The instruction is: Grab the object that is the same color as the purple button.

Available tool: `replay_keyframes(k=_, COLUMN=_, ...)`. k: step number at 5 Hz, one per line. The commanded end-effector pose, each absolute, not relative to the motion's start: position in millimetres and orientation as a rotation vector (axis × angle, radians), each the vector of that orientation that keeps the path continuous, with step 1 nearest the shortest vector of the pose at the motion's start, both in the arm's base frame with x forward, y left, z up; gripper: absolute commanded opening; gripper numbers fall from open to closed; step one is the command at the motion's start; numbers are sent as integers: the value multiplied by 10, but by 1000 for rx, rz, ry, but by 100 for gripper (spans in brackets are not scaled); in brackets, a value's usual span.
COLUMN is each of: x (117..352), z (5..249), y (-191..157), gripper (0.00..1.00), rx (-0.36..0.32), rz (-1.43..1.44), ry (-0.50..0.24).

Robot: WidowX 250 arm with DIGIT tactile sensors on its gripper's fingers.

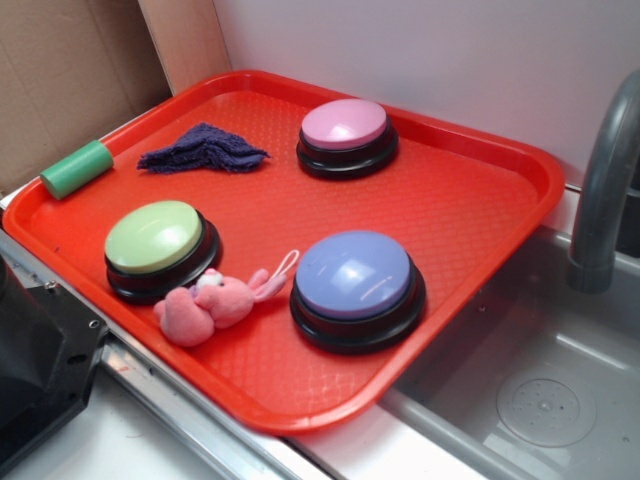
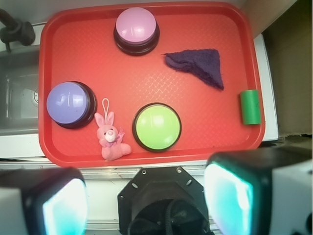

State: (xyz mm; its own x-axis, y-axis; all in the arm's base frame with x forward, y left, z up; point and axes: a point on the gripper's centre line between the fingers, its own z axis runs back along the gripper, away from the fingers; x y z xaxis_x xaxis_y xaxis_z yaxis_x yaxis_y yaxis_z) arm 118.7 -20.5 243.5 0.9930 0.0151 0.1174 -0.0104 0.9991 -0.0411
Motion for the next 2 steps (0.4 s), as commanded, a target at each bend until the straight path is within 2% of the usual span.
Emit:
replay_keyframes(k=1, x=1187, z=2435, y=-205, gripper=100, rx=-40, rz=13, ry=-118)
replay_keyframes(k=2, x=1571, z=2423, y=202, gripper=100, rx=79, rz=-139, ry=-253)
